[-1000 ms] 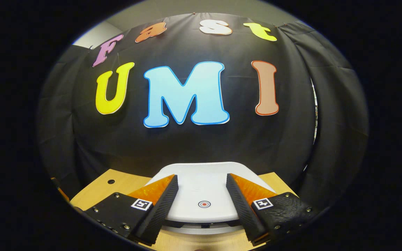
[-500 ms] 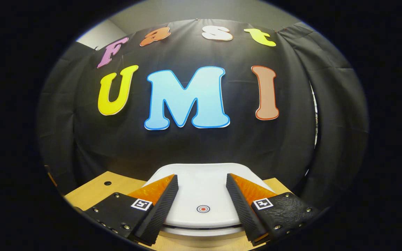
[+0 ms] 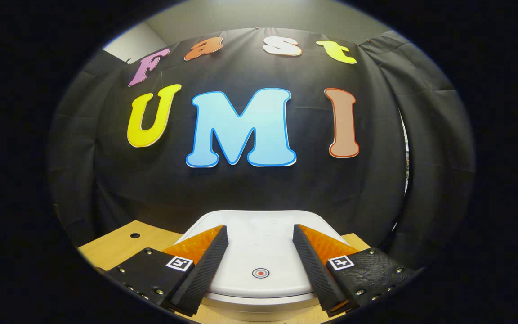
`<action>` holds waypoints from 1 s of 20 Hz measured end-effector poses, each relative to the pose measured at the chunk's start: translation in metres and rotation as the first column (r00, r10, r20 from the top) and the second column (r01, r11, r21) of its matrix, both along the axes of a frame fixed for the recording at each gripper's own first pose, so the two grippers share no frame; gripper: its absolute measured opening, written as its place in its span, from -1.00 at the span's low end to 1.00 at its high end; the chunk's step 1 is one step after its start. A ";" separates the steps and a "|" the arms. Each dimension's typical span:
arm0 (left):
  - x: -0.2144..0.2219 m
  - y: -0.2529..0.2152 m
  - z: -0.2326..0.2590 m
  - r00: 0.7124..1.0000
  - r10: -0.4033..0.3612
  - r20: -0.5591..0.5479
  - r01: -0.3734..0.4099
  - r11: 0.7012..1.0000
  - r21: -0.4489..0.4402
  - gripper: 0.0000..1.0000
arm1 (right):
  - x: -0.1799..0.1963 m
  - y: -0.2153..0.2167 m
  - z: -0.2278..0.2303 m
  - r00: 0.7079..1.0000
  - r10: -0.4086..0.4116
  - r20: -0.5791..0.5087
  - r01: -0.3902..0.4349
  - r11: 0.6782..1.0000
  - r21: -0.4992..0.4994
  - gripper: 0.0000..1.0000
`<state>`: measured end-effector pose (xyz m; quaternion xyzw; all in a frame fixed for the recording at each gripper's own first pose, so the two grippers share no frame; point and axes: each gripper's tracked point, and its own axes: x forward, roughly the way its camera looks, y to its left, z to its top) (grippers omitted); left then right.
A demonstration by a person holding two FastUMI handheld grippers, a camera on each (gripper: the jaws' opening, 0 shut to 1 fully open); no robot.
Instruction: Press the lid of the desktop garbage bin to open it, pick up the crumpled paper on the desktop and throw it into the bin, then pick up the pop can on the desktop and drop it into the bin, and finally close the garbage bin lid.
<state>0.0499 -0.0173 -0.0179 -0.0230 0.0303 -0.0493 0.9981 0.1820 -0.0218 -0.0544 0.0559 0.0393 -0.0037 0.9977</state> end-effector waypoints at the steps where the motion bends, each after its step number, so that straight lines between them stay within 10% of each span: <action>1: 0.000 0.000 0.000 1.000 -0.001 0.000 0.001 1.000 0.000 0.90 | 0.001 0.001 -0.002 1.000 0.001 -0.005 -0.001 1.000 -0.004 0.89; 20: -0.028 0.009 0.009 1.000 0.017 0.008 -0.017 1.000 0.023 0.92 | 0.000 0.000 -0.004 0.999 -0.037 -0.002 0.037 0.999 0.012 0.89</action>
